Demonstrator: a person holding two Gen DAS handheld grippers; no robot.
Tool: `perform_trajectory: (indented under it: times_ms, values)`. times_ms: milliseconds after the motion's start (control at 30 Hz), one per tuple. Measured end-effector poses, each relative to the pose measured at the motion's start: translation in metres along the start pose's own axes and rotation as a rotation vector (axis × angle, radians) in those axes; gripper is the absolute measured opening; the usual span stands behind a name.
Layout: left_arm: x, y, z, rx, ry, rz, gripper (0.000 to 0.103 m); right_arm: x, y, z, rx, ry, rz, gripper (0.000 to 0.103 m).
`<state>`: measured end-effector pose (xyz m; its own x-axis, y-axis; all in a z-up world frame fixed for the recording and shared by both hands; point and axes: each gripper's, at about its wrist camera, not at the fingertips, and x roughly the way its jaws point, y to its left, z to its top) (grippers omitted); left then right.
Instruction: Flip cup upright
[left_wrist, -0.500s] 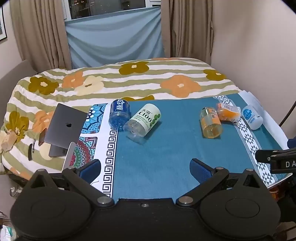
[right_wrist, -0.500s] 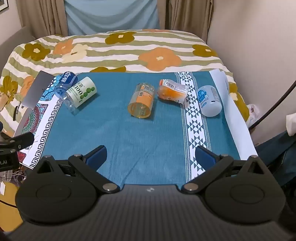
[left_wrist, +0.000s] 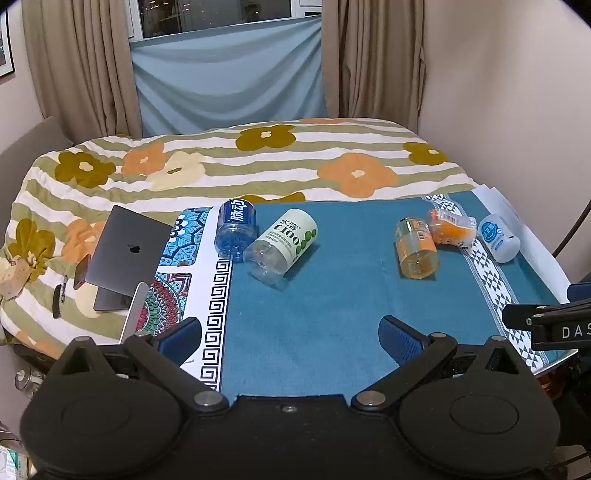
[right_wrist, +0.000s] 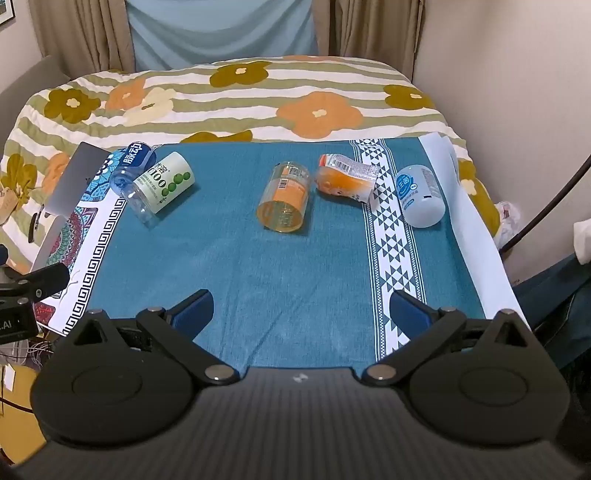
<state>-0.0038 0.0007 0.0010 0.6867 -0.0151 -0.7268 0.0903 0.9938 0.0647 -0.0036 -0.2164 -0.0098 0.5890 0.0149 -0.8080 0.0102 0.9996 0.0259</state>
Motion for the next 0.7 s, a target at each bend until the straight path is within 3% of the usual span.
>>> perform_trajectory:
  times_ms: [700]
  values:
    - [-0.0069,0.0,-0.0008,0.001,-0.014,0.001,0.103,-0.0006,0.0008,-0.0019,-0.003,-0.007,-0.002,0.103]
